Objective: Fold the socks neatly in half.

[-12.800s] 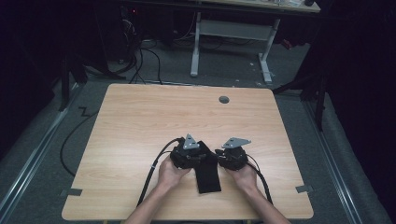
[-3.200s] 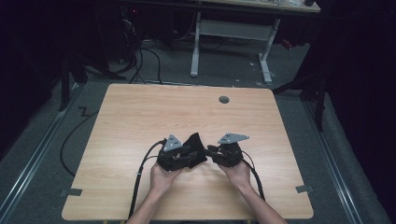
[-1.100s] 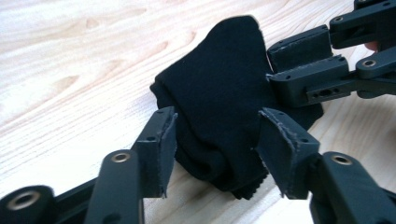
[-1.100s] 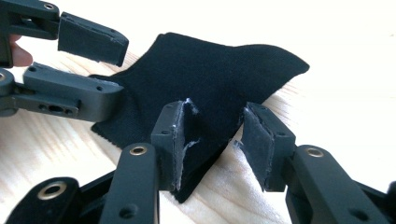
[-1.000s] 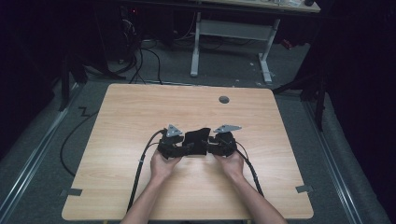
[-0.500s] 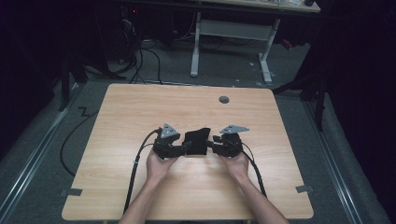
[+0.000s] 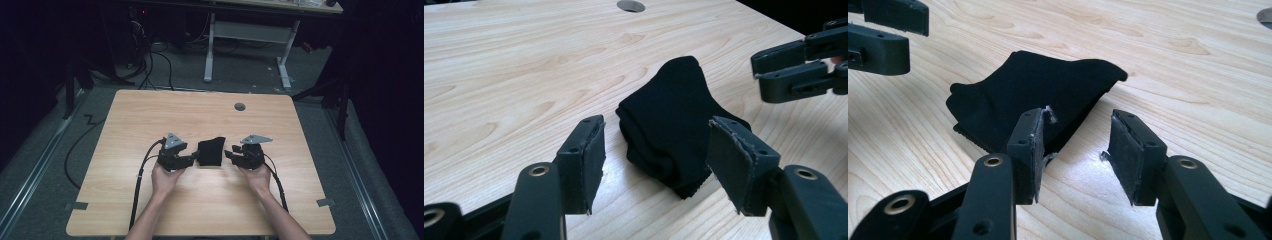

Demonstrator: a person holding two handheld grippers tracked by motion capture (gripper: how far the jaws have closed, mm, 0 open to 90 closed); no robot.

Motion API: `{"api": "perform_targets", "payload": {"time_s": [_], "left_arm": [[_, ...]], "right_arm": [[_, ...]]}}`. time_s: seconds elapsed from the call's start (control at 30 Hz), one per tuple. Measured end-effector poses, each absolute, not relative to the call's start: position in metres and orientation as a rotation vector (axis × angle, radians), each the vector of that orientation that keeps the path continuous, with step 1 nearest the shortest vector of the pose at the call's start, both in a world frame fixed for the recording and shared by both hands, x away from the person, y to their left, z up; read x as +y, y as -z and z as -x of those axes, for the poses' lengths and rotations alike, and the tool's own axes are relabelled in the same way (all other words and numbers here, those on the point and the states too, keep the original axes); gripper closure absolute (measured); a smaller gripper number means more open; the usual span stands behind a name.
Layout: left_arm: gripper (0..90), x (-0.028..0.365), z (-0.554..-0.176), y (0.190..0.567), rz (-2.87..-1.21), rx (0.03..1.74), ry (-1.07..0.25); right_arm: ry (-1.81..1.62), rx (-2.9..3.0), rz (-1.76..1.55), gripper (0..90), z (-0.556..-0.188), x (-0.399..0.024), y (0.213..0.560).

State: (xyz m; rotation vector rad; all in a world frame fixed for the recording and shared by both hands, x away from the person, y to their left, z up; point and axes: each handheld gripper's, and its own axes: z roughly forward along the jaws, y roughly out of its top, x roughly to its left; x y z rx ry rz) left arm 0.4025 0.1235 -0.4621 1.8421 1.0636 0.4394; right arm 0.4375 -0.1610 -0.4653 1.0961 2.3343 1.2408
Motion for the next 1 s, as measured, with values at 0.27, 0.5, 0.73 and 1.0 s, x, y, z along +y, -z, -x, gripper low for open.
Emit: {"api": "perform_targets", "payload": {"time_s": [0.27,0.5,0.73,1.0], "left_arm": [[40.4,0.131,-0.396,0.46,-1.828,1.073,-0.454],[40.4,0.137,-0.393,0.459,-1.812,1.083,-0.465],[40.4,0.144,-0.39,0.459,-1.792,1.101,-0.473],[40.6,0.155,-0.385,0.462,-1.787,1.123,-0.476]], "right_arm": [[-1.252,2.313,-1.099,57.5,-0.434,-0.169,0.461],[-1.257,2.299,-1.114,57.4,-0.431,-0.179,0.461],[-1.258,2.283,-1.133,57.3,-0.429,-0.189,0.462],[-1.263,2.275,-1.152,57.2,-0.424,-0.198,0.464]]}}
